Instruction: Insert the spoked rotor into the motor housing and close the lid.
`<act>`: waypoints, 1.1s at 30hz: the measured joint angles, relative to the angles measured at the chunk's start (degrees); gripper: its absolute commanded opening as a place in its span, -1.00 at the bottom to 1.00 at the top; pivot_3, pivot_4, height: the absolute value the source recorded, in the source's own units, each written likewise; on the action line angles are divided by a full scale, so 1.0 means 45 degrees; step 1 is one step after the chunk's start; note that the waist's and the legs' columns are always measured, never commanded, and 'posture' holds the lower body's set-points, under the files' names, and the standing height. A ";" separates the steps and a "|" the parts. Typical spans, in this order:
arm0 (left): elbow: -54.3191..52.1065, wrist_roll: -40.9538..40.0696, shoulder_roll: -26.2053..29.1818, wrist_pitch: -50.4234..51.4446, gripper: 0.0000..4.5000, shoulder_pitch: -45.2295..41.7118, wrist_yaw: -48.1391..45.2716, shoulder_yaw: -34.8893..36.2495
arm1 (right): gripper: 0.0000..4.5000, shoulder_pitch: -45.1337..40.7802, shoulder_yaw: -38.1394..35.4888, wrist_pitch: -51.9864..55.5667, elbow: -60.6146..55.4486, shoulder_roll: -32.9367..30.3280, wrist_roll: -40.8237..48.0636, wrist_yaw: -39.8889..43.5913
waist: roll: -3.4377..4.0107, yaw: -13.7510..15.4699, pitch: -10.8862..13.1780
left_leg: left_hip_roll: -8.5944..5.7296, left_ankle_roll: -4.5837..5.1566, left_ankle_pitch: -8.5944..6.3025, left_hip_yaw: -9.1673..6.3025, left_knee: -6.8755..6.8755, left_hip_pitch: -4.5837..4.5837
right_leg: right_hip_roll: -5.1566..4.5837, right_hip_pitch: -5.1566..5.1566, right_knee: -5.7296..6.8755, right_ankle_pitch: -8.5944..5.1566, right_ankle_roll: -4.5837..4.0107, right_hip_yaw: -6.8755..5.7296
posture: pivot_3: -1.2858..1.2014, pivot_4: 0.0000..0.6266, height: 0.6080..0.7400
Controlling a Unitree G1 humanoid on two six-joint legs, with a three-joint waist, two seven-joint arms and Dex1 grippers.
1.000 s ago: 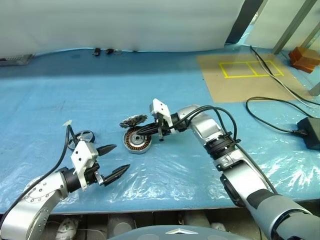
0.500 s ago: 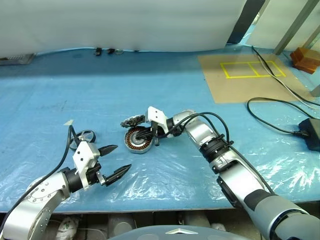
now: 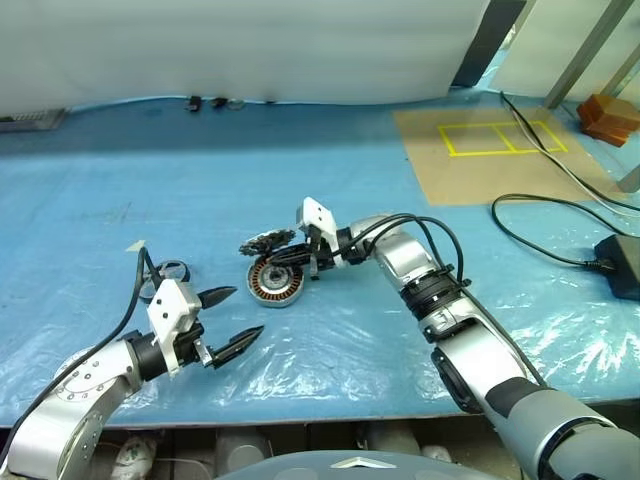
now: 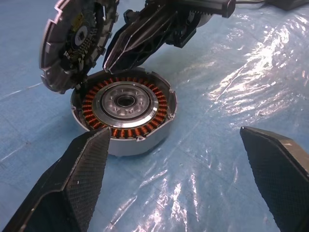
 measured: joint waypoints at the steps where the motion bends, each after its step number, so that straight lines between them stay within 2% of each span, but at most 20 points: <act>1: 0.0000 -0.0003 0.0001 0.0000 1.00 0.0003 -0.0002 0.0001 | -0.99 0.0003 0.0007 0.0022 -0.0078 -0.0006 0.0000 -0.0004 | 0.0000 0.0001 0.0000 | 0.0000 0.0000 0.0000 0.0000 -0.0003 -0.0002 | 0.0000 0.0000 -0.0004 0.0000 0.0000 -0.0004 | 0.03 -0.52 1.00; 8: 0.0005 -0.0013 0.0075 0.0030 1.00 0.0020 -0.0060 0.0066 | -0.99 0.0278 0.1051 -0.0477 0.0392 -0.0061 -0.1010 -0.0198 | -0.0001 -0.0011 0.0000 | 0.0000 -0.0044 -0.0027 0.0000 -0.0003 -0.0012 | -0.0003 -0.0003 -0.0001 0.0000 -0.0001 -0.0005 | 0.03 -0.52 1.00; 12: 0.0011 -0.0016 0.0091 0.0058 1.00 0.0012 -0.0062 0.0069 | -0.99 0.0132 0.1436 -0.1905 0.1121 0.0055 -0.1616 -0.0627 | 0.0000 -0.0032 -0.0002 | -0.0001 -0.0045 -0.0029 0.0003 -0.0003 0.0027 | -0.0005 0.0047 0.0003 -0.0001 -0.0002 0.0002 | 0.03 -0.52 1.00; 17: 0.0012 -0.0018 0.0089 0.0141 1.00 0.0082 -0.0030 0.0113 | -0.99 0.0129 0.1340 -0.2162 0.1228 0.0055 -0.1642 -0.0711 | 0.0002 -0.0023 -0.0001 | -0.0001 -0.0044 -0.0029 0.0002 -0.0002 0.0070 | -0.0005 0.0079 0.0004 -0.0002 -0.0002 0.0005 | 0.03 -0.52 1.00; 20: 0.0045 -0.0045 0.0088 0.0156 1.00 0.0110 0.0032 0.0289 | -0.99 0.0133 0.0874 -0.1430 0.1118 -0.0060 -0.1198 -0.0378 | 0.0003 -0.0003 0.0001 | -0.0001 -0.0043 -0.0028 0.0000 0.0001 0.0070 | -0.0005 0.0071 -0.0001 -0.0001 -0.0002 0.0002 | 0.03 -0.52 1.00; 24: 0.0080 -0.0419 0.0383 0.0589 1.00 0.0129 0.0039 0.1101 | -0.99 0.0122 -0.0066 0.0165 -0.0090 -0.1012 -0.0097 0.0522 | -0.0002 0.0054 0.0001 | -0.0001 -0.0041 -0.0026 -0.0001 0.0006 0.0035 | -0.0004 0.0038 -0.0005 0.0000 -0.0001 -0.0001 | 0.03 -0.52 1.00; 27: 0.0077 -0.0836 0.0774 0.1011 1.00 -0.0150 0.0041 0.1926 | -0.99 0.0380 -0.0231 0.0973 -0.1468 -0.2256 0.0345 0.1288 | -0.0002 0.0067 0.0001 | 0.0003 -0.0011 -0.0006 -0.0003 -0.0008 0.0008 | 0.0002 0.0018 -0.0011 0.0000 0.0000 -0.0010 | 0.03 -0.52 1.00; 31: 0.0887 -0.1235 0.2078 0.1794 1.00 -0.1387 0.0049 0.3541 | -0.99 0.1172 -0.0299 0.1554 -0.2886 -0.3436 0.0539 0.1548 | -0.0007 0.0070 0.0002 | 0.0001 -0.0006 -0.0002 -0.0003 -0.0001 0.0003 | 0.0003 0.0015 -0.0005 0.0001 0.0003 -0.0003 | 0.03 -0.52 1.00; 33: 0.1861 -0.1267 0.3266 0.2319 1.00 -0.2340 -0.0156 0.3914 | -0.99 0.1749 -0.0333 0.1774 -0.3538 -0.3965 0.0537 0.1473 | -0.0019 0.0069 0.0002 | -0.0002 -0.0043 -0.0025 -0.0004 0.0005 0.0019 | 0.0004 0.0013 -0.0004 0.0001 0.0002 0.0002 | 0.03 -0.52 1.00</act>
